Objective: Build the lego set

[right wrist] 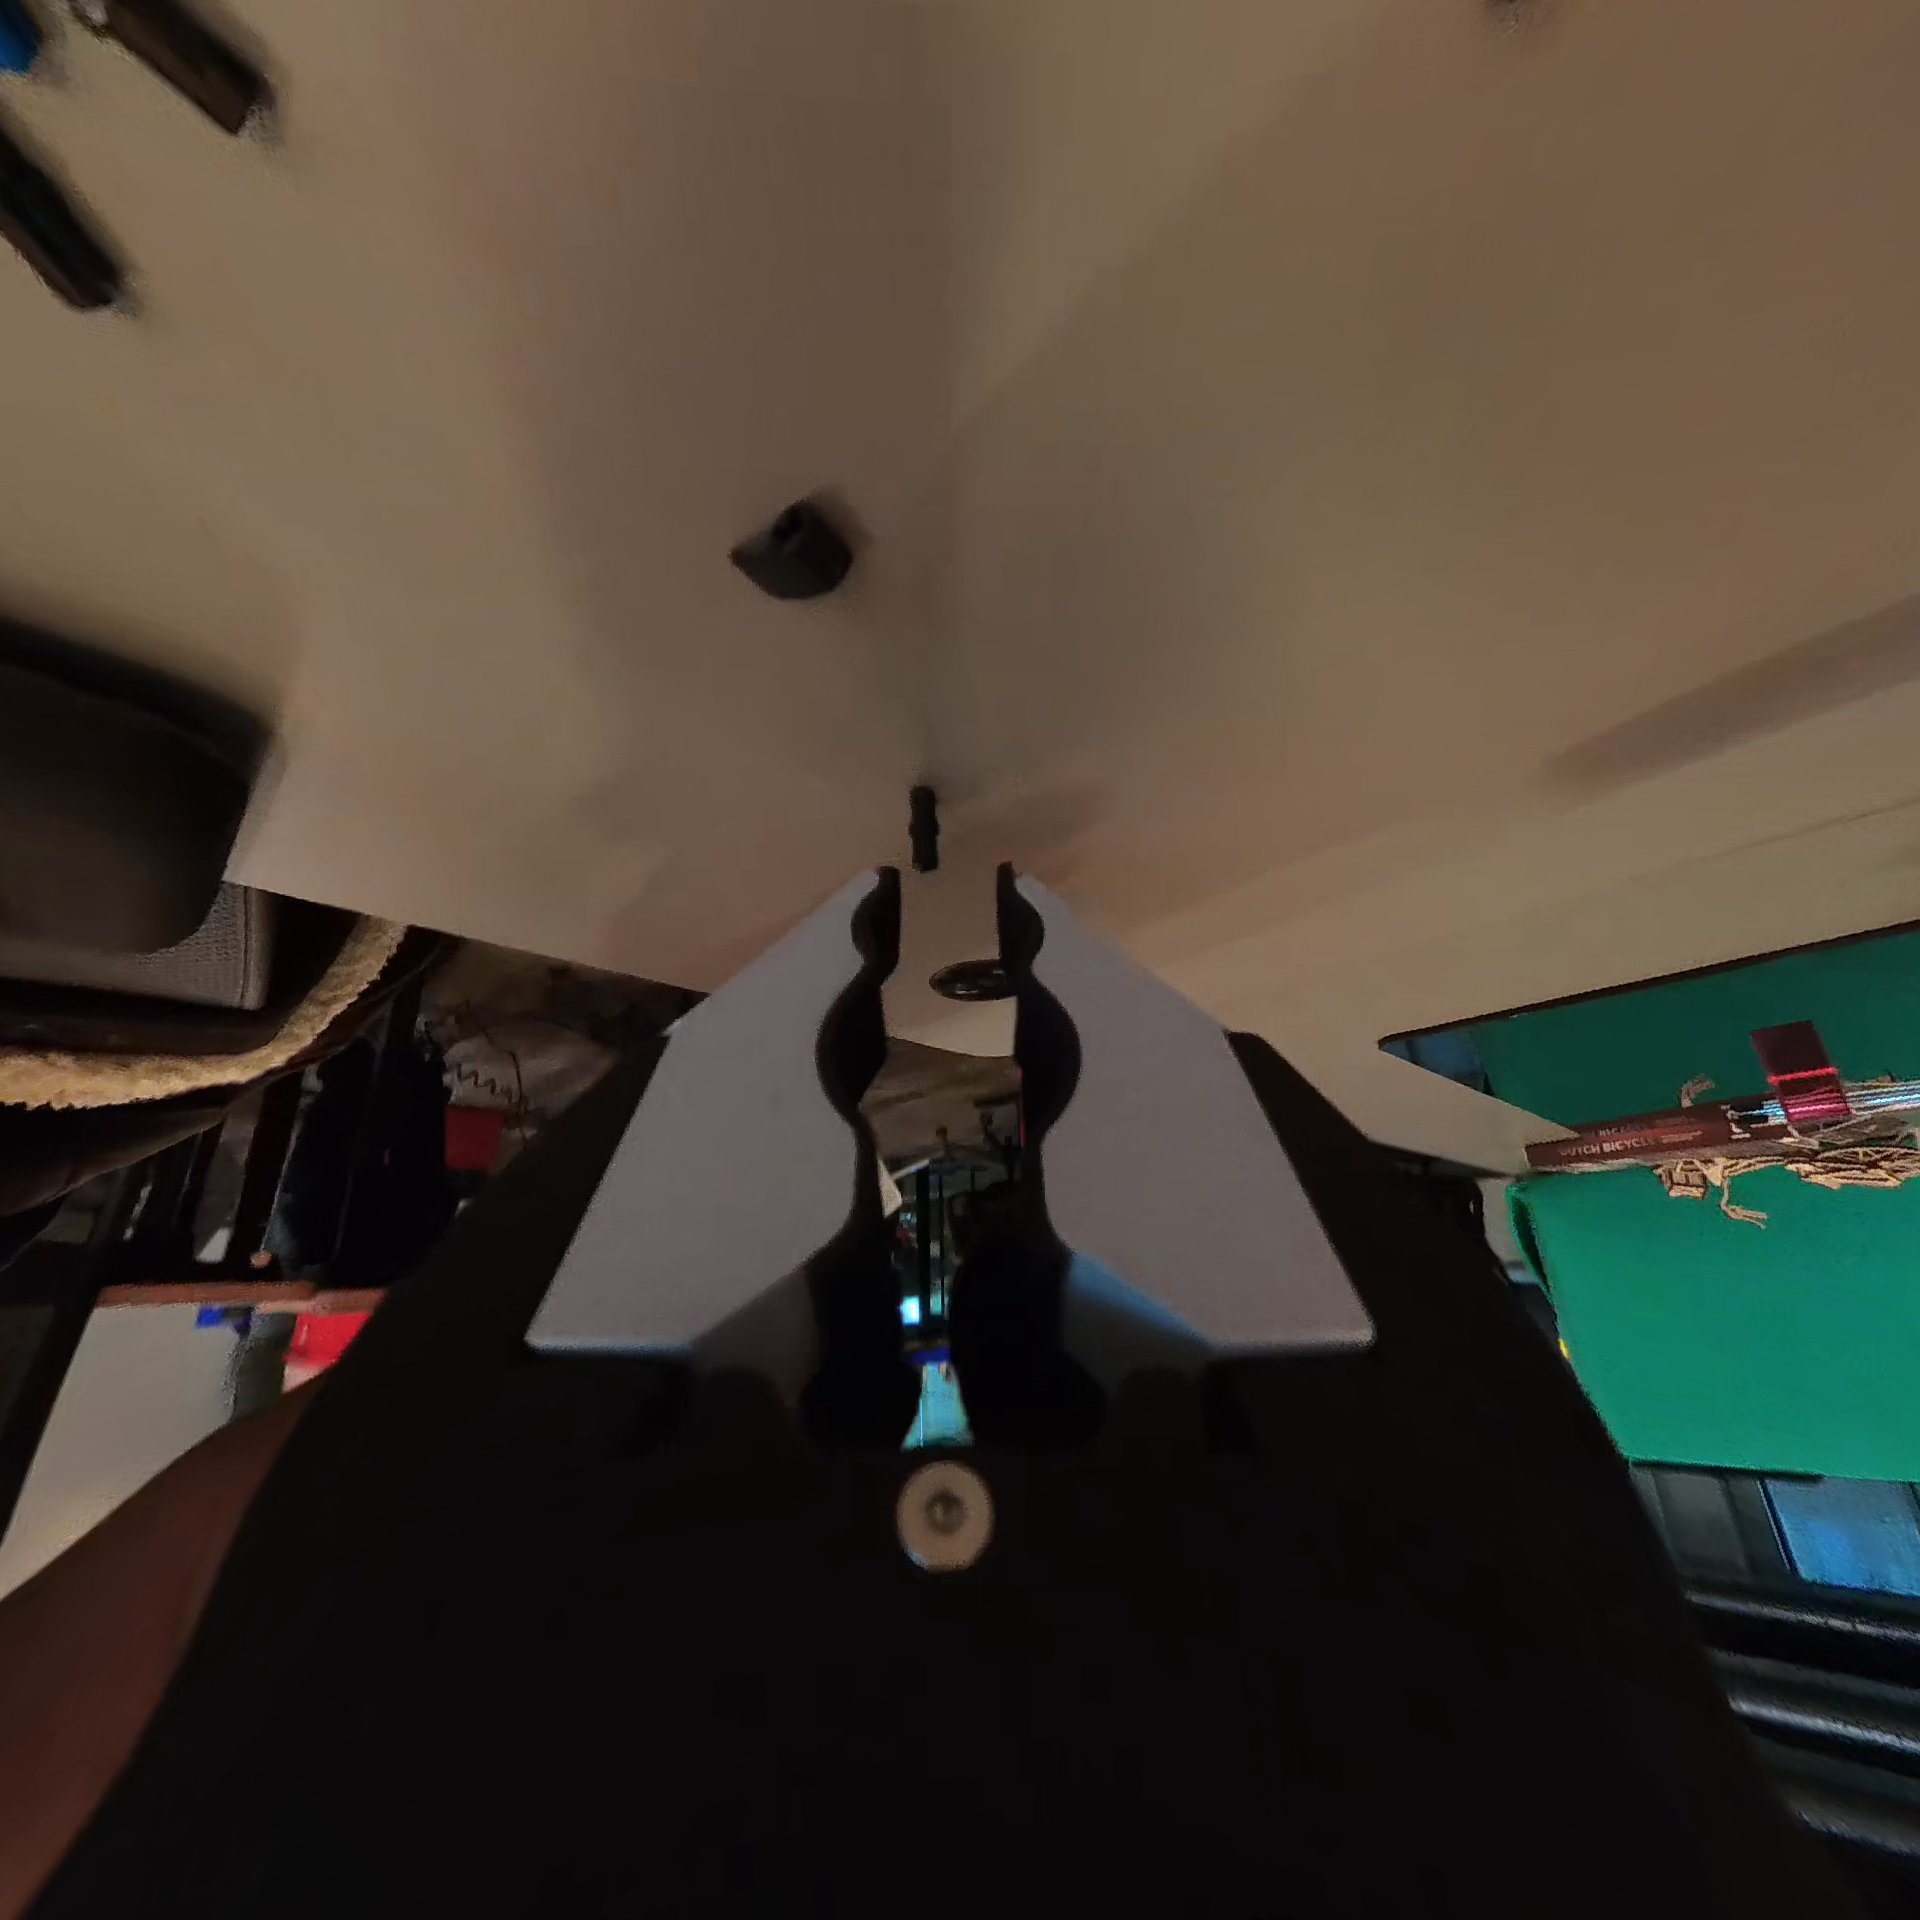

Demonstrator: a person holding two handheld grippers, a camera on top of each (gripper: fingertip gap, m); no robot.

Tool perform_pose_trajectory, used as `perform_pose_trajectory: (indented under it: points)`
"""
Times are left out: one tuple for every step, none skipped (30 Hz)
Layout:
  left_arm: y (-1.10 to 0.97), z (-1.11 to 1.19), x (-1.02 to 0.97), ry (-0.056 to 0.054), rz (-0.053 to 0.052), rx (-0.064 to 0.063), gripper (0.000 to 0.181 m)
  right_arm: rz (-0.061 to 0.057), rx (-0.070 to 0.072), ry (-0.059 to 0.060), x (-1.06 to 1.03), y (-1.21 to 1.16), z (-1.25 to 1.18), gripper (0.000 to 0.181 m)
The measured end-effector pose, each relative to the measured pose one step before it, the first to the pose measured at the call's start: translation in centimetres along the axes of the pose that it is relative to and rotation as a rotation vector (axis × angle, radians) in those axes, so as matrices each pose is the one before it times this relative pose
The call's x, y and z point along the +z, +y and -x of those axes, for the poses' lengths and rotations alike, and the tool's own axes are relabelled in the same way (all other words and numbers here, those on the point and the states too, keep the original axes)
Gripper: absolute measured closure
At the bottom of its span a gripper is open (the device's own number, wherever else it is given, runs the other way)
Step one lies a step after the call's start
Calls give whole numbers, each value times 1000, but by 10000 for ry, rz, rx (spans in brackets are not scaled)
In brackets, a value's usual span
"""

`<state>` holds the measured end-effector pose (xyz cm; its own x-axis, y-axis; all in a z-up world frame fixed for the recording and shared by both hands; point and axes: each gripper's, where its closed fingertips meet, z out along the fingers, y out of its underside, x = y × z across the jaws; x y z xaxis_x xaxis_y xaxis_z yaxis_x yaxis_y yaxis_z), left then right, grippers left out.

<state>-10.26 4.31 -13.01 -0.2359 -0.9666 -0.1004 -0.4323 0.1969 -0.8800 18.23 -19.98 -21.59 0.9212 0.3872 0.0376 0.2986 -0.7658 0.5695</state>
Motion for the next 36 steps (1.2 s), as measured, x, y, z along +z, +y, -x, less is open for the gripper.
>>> perform_pose_trajectory:
  points:
    - [-21, 28, -35, -12, -18, -1, 175, -291, -2, 15, -265, 95, -72, 163]
    - [-25, 49, -35, -17, -23, -8, 175, -406, -14, 28, -300, 82, -101, 162]
    - [-4, 38, -31, -1, -14, -23, 175, -523, -14, 40, -316, 39, -117, 161]
    - [16, 13, -24, 9, -2, -26, 175, -565, 40, 90, -255, 143, -216, 161]
    - [35, 54, -9, -18, 4, -8, 175, -529, 35, 86, -150, 304, -271, 161]
    - [15, 63, 1, -35, 3, 7, 175, -694, -59, -39, -52, 98, -55, 161]
    - [-12, 19, -3, -11, -2, 3, 175, -953, -30, -74, 41, -160, 46, 161]
    - [-42, -28, -2, 8, -18, 4, 175, -911, -36, -203, 171, -102, 218, 161]
    - [-91, -38, -2, 9, -42, 6, 175, -881, -35, -218, 215, -105, 298, 160]
    - [-96, -44, -1, 25, -49, -12, 175, -896, -3, -30, 249, -108, 56, 160]
    - [-45, -40, 12, 29, -28, -28, 175, -668, 35, 83, 354, 128, -91, 160]
    - [-6, -22, 31, 16, -3, -21, 175, -374, -2, -16, 434, 346, 162, 159]
    - [38, -3, 58, 1, 21, -3, 175, -351, -70, -2, 415, 198, 232, 159]
    - [55, -45, 83, 11, 32, 9, 175, -351, -94, 152, 285, 4, 46, 158]
    - [41, -74, 121, 23, 27, 10, 175, -337, -106, 83, 129, -186, 156, 158]
    - [54, -99, 130, 34, 35, 6, 175, -362, -53, 24, 15, -351, 176, 159]
    - [76, -115, 141, 49, 51, 7, 174, -249, -11, 98, -34, -316, -45, 159]
    - [91, -118, 146, 46, 48, 15, 174, -108, 14, 38, -17, -196, -22, 160]
    - [69, -85, 146, 36, 36, 14, 174, 6, 14, -101, 68, -47, 130, 161]
    - [91, -74, 135, 38, 39, -3, 174, 32, -5, 9, 86, -47, -59, 161]
    - [109, -42, 108, 27, 53, -8, 174, 16, -52, 0, 121, -55, -20, 162]
    - [108, -10, 80, 5, 50, 5, 174, 70, -87, -14, 158, 10, 5, 164]
    - [74, 0, 66, 3, 30, 5, 174, 78, -86, 71, 144, 40, -113, 165]
    - [61, 5, 26, 10, 15, -16, 174, 54, -49, 39, 157, 26, -86, 166]
    - [56, 25, 17, 6, 15, -23, 174, 63, -11, -33, 142, 39, 10, 167]
    - [34, 53, -18, -18, 9, -10, 174, 20, 5, -18, 110, -27, -10, 169]
    - [21, 61, -33, -23, 0, -1, 174, 18, 33, -59, 109, 11, 77, 174]
    - [-25, 35, -44, -7, -18, -9, 174, 114, -3, -45, 104, 136, 65, 177]
    - [-60, 14, -42, 1, -40, -20, 174, -22, -102, 197, -44, -146, -230, 177]
    - [-62, 15, -36, 8, -39, -23, 174, -61, -119, 170, -94, -145, -116, 177]
    - [-48, 9, -19, 5, -26, -14, 174, 182, -18, 17, -27, 135, 31, 177]
    - [-28, -15, -10, 4, -10, 1, 174, 110, -5, 131, -110, -84, -137, 177]
    - [-16, -25, 2, -1, 0, 17, 174, -239, -49, 50, -286, -604, 99, 177]
    - [-11, -33, 1, 0, 5, 21, 174, -316, 16, 28, -400, -916, 146, 177]
    - [11, -15, -18, -2, 15, 18, 174, -331, 11, 138, -502, -1200, 36, 177]
    - [37, 8, -52, -10, 21, 17, 174, -378, -90, 129, -568, -1537, 167, 178]
